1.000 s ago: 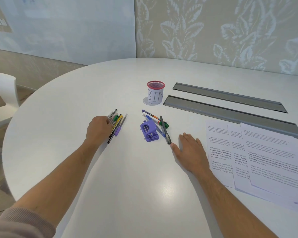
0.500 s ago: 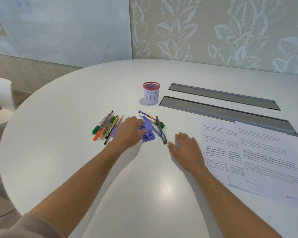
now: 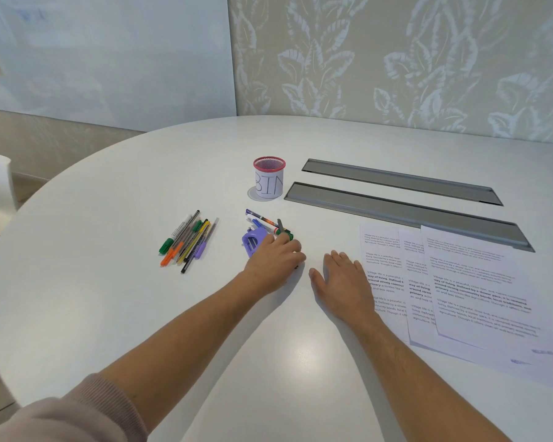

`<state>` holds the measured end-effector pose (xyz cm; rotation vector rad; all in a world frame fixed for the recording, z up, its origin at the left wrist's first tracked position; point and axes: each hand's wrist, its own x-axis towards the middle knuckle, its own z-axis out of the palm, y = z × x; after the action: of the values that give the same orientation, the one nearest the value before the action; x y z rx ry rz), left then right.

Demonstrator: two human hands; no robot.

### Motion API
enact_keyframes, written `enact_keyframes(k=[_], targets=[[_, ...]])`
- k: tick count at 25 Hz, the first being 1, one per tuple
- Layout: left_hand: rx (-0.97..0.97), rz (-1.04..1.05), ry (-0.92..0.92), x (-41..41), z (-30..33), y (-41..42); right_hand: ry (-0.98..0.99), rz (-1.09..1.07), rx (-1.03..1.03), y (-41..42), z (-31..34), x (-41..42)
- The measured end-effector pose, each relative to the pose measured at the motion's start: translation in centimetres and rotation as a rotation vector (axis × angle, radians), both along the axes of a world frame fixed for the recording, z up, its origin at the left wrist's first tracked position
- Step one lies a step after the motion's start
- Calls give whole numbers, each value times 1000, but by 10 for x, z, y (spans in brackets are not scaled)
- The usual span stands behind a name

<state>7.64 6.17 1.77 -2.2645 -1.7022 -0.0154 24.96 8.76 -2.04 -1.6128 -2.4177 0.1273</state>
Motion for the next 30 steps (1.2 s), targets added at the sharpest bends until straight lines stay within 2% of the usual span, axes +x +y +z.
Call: enact_keyframes(k=[5,8,16,22,30], targets=[[27,-58,73,0,0,3,18,-1,1,1,-2,0],[98,-117,56,-3,-2,-1,15,3,4,0,-2,0],[418,-212,-279,-11,19,-11,-4,-3,39,0,-4,0],[565,-1,-422,-70,30,-15,14,-1,21,3,-7,0],[461,399,-518,-134,5,-44,6,0,28,3,-6,1]])
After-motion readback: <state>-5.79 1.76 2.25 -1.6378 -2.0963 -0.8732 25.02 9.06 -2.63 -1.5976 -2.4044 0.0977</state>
